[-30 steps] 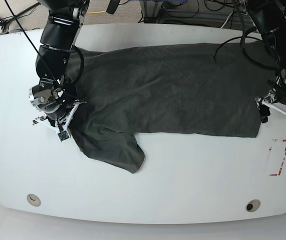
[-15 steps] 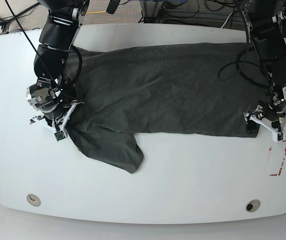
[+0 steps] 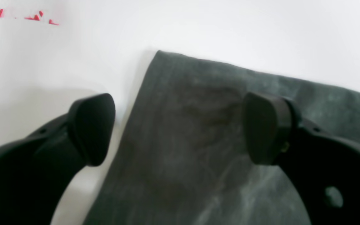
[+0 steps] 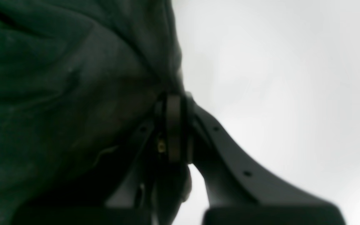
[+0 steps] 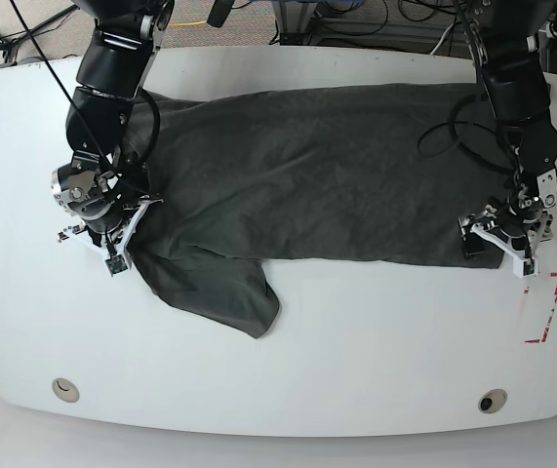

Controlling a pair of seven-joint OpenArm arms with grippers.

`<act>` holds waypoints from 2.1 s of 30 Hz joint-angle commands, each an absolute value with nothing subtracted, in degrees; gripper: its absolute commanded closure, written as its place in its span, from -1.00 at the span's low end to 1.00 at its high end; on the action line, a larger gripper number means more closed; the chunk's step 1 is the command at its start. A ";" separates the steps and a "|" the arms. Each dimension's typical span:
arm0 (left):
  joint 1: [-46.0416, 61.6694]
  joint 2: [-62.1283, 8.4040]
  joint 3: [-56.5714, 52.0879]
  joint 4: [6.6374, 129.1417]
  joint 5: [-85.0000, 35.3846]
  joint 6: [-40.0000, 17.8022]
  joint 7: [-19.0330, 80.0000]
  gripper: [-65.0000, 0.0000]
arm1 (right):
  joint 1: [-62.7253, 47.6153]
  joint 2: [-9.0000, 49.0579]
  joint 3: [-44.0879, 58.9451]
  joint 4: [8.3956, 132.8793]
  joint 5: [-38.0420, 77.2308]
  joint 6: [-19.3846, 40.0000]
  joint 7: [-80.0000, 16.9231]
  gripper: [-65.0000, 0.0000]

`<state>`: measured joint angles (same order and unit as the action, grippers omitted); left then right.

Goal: Fold the T-shirt properly
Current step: 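Release the left gripper, move it along the shirt and grasp the hem, then lift the hem with both grippers and fold it over the shirt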

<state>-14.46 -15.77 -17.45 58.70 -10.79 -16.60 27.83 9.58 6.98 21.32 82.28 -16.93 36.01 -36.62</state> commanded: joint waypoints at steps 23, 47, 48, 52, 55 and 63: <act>-13.93 -17.10 -12.35 63.08 -11.38 -16.84 28.26 1.00 | 11.12 7.43 21.41 83.82 -16.75 35.74 -35.65 1.00; -14.46 -17.19 -20.88 96.92 -11.38 -16.84 41.54 1.00 | 25.27 9.36 18.95 86.29 -17.10 35.91 -36.09 1.00; -15.34 -17.19 -21.58 98.07 -11.38 -16.84 42.33 1.00 | 26.42 10.15 18.07 86.29 -17.10 35.91 -36.09 1.00; -19.56 -17.19 -22.81 99.65 -11.38 -16.84 42.86 1.00 | 31.08 12.18 15.34 86.29 -16.92 35.91 -36.09 1.00; -22.99 -17.19 -23.08 99.74 -11.38 -16.84 42.86 1.00 | 34.51 13.49 12.44 86.37 -17.10 35.91 -36.35 1.00; -33.80 -19.30 -22.90 99.47 -11.30 -16.84 42.86 1.00 | 47.87 16.40 8.13 86.29 -17.10 38.55 -40.31 1.00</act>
